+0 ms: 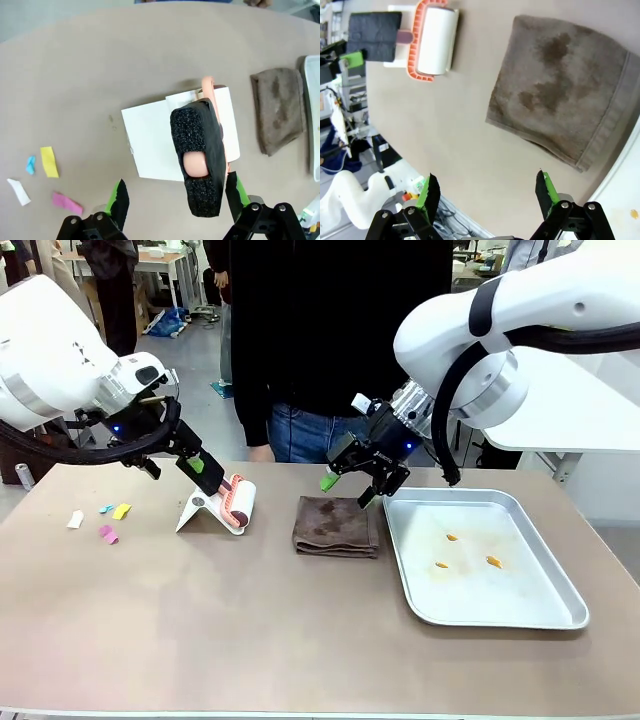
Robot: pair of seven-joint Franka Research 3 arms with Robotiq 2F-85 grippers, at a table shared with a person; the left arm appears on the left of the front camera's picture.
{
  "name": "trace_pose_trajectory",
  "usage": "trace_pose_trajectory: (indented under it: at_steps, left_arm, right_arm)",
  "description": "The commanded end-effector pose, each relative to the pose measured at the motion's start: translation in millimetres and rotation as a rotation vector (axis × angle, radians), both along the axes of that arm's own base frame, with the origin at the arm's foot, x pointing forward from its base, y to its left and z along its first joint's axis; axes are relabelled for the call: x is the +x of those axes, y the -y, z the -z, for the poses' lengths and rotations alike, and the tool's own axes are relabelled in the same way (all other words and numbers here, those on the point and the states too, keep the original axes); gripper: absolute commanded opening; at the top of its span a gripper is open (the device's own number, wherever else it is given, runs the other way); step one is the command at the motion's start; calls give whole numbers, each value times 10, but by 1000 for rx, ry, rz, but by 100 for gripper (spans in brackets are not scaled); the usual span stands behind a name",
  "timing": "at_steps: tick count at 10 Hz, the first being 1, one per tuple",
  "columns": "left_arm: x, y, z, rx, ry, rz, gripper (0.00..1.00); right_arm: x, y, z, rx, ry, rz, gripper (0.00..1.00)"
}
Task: Clean the surface of the table.
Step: Hold the Lint Roller with your left hand and the towel with your right hand.
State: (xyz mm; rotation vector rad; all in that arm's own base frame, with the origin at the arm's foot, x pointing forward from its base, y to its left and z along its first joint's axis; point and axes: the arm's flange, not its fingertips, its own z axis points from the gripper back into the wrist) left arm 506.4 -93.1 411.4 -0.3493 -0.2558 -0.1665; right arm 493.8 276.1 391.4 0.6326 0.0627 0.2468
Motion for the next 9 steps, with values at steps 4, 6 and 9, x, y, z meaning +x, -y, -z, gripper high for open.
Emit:
trace_pose_trajectory:
  at_steps: [4,6,9]
  left_arm:
    - [-20,21,-15,8,8,19,100]
    - [119,66,-18,31,-128,-38,100]
    - [256,69,132,32,-254,-145,100]
  right_arm:
    - [-2,-1,0,0,-1,-2,100]
    - [-21,68,-152,-19,51,13,100]
    - [-60,-6,-61,-33,48,-18,100]
